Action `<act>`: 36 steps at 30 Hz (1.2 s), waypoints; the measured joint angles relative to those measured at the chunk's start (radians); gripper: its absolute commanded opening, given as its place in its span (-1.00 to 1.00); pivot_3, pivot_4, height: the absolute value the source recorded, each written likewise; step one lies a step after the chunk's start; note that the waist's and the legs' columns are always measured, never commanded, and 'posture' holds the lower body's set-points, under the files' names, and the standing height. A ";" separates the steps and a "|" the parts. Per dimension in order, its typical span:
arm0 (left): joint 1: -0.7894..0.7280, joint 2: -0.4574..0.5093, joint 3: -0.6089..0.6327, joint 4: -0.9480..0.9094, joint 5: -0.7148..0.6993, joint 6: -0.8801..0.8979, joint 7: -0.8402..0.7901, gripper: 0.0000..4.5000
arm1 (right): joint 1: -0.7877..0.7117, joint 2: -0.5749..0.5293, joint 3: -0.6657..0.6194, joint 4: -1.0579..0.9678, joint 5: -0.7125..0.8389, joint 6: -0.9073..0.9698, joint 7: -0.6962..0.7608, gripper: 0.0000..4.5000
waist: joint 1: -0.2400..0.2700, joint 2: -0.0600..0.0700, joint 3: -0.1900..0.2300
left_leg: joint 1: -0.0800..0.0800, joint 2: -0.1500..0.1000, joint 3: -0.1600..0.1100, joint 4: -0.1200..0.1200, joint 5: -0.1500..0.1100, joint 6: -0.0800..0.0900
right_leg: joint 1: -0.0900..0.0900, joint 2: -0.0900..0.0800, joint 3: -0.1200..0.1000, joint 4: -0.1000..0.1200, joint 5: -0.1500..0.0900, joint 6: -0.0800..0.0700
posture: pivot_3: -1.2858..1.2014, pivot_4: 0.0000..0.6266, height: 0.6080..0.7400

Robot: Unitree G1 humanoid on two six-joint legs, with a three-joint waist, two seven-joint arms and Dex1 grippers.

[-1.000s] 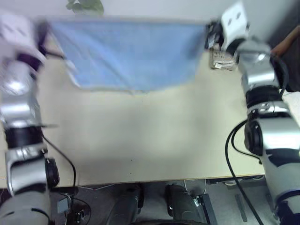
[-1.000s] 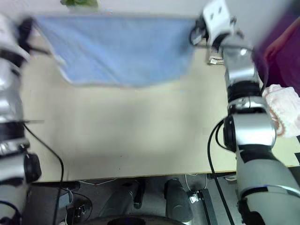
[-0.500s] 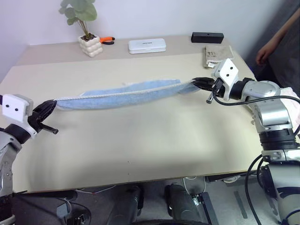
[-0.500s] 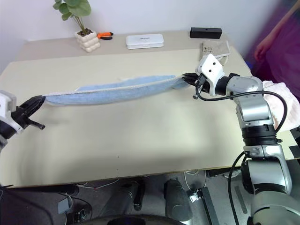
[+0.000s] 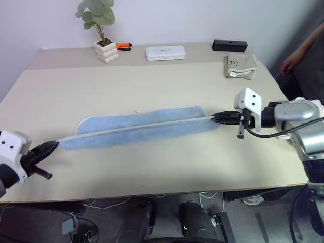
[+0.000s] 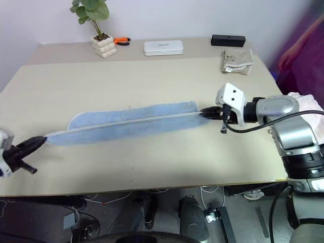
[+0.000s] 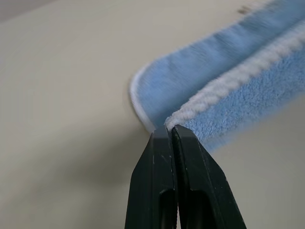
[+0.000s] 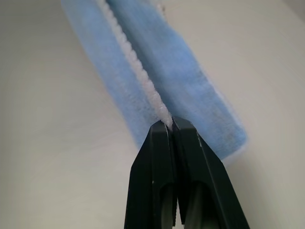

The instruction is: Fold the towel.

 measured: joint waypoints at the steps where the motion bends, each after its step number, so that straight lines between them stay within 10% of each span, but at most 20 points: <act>1: -0.010 0.000 -0.013 0.006 0.004 -0.001 0.002 -1.00 | -0.002 0.013 0.009 0.011 -0.004 -0.004 -0.004 -0.98 | 0.000 0.000 0.000 | -0.001 0.000 0.001 -0.001 -0.001 0.002 | -0.002 0.000 0.000 -0.003 0.000 0.001 | 0.03 -0.52 0.94; 34: -0.380 -0.014 -0.259 0.462 0.227 -0.224 0.088 -1.00 | -0.341 0.316 0.069 0.791 -0.266 -0.456 -0.234 -0.98 | -0.005 0.000 0.000 | 0.000 0.001 0.003 -0.005 -0.001 -0.003 | -0.012 0.004 0.004 0.010 0.004 0.006 | 0.03 -0.52 0.94; 36: -0.382 -0.014 -0.263 0.476 0.223 -0.223 0.082 -0.75 | -0.345 0.321 0.069 0.801 -0.269 -0.456 -0.251 -0.75 | -0.006 0.000 0.000 | 0.000 0.001 0.003 -0.005 -0.001 -0.004 | -0.013 0.004 0.004 0.011 0.004 0.006 | 0.03 -0.52 0.94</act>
